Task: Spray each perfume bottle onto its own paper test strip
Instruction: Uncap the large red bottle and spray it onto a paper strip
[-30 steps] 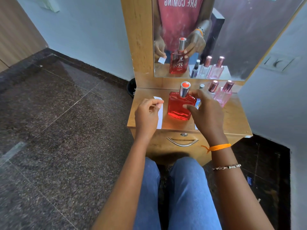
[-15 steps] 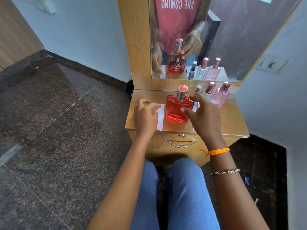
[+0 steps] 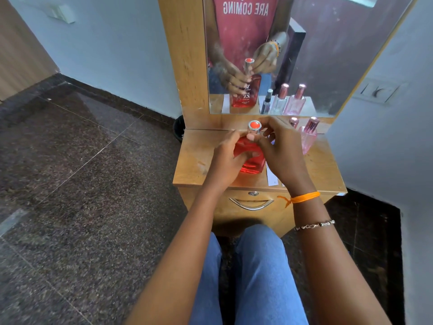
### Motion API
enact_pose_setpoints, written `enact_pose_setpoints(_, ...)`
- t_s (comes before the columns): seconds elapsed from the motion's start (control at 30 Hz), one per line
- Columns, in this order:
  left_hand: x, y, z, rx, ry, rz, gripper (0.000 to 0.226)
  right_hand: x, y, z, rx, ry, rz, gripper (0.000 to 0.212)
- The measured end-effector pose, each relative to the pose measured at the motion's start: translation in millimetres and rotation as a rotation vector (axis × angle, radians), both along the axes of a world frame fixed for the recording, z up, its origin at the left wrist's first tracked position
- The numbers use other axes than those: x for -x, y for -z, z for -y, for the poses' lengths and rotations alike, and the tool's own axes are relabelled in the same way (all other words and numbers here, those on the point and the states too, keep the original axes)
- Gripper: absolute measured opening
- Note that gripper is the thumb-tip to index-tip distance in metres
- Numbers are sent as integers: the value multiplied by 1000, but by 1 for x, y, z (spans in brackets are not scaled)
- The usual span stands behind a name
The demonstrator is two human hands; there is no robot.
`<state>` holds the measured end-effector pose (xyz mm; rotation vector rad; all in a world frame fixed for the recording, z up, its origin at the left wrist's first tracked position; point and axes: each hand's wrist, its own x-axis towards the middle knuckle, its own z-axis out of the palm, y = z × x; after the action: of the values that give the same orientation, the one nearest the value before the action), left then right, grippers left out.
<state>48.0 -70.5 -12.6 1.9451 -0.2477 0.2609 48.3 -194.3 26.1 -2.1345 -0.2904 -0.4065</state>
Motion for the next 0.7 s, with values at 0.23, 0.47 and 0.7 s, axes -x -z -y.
enact_pose_setpoints(0.23,-4,-1,-7,9,71,-76,37,-7,-5,16,-12,-251,-38,17)
enact_pose_setpoints(0.47,-6,-1,-8,45,86,-132,40,-18,-15,28,-121,-408,-255,20)
enact_pose_setpoints(0.7,-7,-3,-8,93,94,-146,36,-2,6,-10,-215,8,8,20)
